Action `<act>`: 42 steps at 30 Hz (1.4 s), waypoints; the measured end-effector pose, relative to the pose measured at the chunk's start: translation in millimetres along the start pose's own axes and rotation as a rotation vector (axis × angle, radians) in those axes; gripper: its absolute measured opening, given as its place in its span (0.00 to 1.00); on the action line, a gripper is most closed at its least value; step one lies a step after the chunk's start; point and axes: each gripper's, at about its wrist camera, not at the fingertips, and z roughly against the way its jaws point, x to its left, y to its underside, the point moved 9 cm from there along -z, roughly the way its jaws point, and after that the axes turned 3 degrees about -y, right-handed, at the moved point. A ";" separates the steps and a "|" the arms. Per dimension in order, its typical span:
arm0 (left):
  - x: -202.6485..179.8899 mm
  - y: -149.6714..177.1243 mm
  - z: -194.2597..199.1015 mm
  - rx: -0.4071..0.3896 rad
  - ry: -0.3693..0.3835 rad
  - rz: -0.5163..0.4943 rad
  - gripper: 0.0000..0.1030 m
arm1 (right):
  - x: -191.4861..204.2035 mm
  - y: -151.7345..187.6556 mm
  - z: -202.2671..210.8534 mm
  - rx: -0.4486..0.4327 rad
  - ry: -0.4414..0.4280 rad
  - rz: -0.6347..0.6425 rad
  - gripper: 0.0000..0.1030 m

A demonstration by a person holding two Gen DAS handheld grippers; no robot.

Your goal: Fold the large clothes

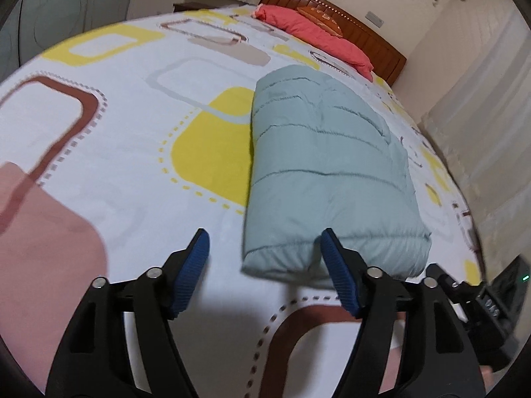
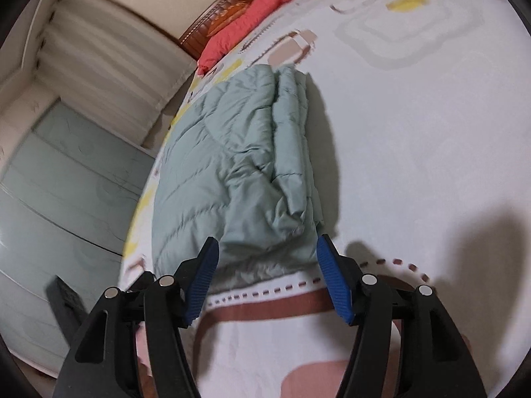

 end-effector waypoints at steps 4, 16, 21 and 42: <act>0.3 1.9 21.4 -0.061 -0.050 -0.050 0.80 | 14.6 6.4 12.4 -0.032 0.073 0.101 0.69; -9.8 -1.7 80.8 -0.197 -0.144 -0.140 0.92 | 53.9 15.0 46.1 -0.147 0.218 0.318 0.71; -14.9 -1.2 96.5 -0.224 -0.162 -0.152 0.93 | 66.7 17.7 54.8 -0.186 0.242 0.372 0.73; -31.4 4.9 124.3 -0.288 -0.192 -0.187 0.97 | 86.4 24.9 74.2 -0.249 0.254 0.433 0.74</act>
